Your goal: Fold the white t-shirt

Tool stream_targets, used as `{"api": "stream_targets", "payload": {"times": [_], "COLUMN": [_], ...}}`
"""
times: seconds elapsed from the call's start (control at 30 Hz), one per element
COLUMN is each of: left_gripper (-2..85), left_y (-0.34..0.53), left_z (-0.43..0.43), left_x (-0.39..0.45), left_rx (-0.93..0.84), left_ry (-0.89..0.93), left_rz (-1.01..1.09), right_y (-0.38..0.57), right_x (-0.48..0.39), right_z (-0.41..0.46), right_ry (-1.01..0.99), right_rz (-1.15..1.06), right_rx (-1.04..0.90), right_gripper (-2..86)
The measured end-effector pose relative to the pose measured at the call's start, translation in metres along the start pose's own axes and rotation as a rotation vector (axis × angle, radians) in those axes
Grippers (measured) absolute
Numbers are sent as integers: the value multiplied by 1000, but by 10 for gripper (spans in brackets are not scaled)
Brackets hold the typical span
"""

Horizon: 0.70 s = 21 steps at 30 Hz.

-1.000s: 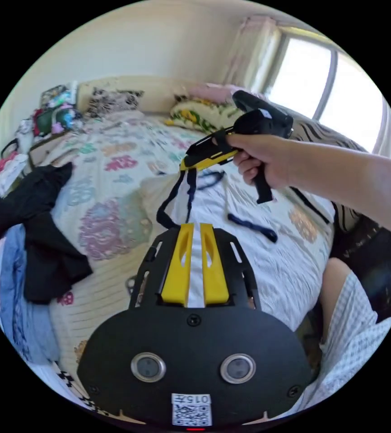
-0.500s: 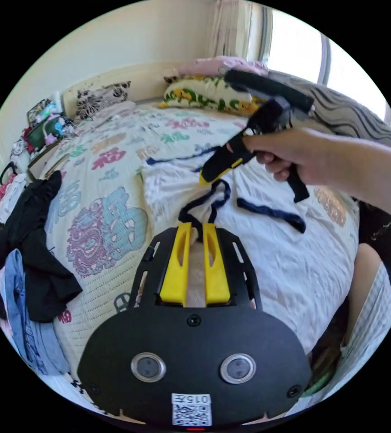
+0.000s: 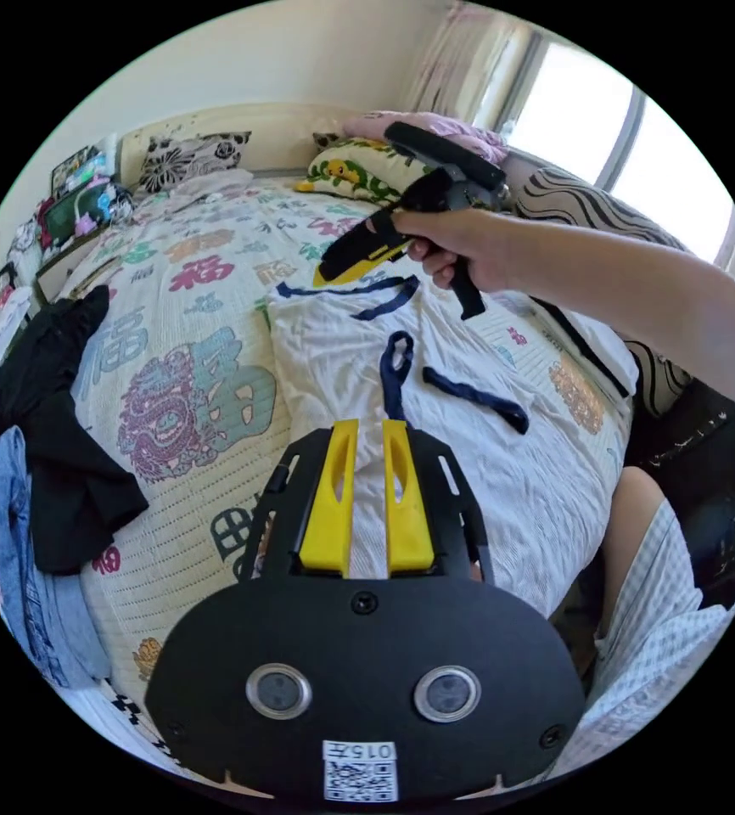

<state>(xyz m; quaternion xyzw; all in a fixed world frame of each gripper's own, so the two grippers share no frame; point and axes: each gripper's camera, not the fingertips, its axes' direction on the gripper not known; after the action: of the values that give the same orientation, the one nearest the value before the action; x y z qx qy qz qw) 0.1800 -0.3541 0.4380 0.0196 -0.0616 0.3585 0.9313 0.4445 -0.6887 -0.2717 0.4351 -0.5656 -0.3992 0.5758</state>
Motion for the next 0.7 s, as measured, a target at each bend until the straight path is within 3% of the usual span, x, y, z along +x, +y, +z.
{"api": "stream_targets", "payload": {"times": [0.1,0.2,0.4,0.53,0.6,0.7], "left_gripper": [43,25,46,55,56,76], "left_y": [-4,3,-7,-23,-42,-92], "left_z": [26,39,39,7,2,19], "left_x": [-11,-10,-21,-32,-49,-86], "left_rx": [-90,-123,-166,8,115,116], "left_ry": [3,-19,23,14,-94,-60], "left_rz": [-27,-26,-44,-30,-13,-66], "right_y": [-20,-29,-17,18,46,79], "right_x": [-7,-4,17,44,78,125], "right_z": [20,27,-2,-49,-74,-91], "right_ry": [21,120,92,160,243,191], "right_rz": [-57,-59,-38,-58,-30,85], "right_rx": [-118,-169,-142,-36,-27,-32], "right_gripper": [0,-8,5,76,105,108]}}
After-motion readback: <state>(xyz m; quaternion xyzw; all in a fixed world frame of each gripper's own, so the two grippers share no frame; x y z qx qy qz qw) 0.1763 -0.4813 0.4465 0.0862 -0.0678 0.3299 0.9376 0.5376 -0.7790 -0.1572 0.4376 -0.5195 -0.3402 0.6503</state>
